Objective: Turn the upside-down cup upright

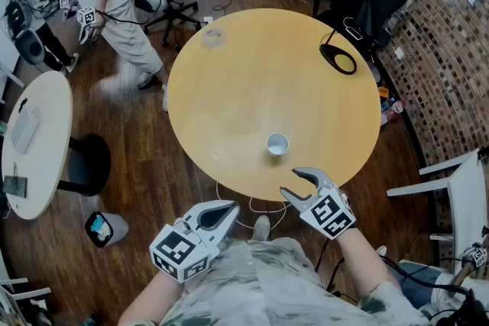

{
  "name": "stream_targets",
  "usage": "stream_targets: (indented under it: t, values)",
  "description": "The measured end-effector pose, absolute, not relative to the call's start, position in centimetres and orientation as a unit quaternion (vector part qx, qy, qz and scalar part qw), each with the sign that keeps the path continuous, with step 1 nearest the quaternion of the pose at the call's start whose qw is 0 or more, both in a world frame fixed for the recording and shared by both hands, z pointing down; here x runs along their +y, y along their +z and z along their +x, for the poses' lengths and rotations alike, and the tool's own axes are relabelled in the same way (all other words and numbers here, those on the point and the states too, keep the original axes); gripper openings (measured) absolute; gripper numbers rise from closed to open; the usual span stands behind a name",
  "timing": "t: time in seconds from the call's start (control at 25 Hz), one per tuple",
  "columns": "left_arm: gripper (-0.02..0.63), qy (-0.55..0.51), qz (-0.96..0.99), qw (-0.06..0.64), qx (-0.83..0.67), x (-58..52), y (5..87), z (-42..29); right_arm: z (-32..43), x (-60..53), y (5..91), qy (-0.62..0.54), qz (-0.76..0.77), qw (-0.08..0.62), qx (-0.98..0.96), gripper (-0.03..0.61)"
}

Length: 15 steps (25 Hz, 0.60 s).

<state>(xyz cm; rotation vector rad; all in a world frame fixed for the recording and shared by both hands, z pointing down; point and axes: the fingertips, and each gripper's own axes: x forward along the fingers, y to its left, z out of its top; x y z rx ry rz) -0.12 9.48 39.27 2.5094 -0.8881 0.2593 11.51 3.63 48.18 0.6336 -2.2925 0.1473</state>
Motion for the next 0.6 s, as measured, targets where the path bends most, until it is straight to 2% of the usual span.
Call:
stream_targets:
  t: [0.32,0.6]
  values:
    - [0.006,0.098,0.923,0.227,-0.295,3.4,39.8,-4.0,9.9,-5.5,54.4,0.035,0.206,0.495,-0.844,0.292]
    - [0.006,0.089,0.919,0.231,-0.308,0.7,41.0,-8.2,9.1,-8.6,59.9,0.048,0.131,0.599,-0.789,0.346]
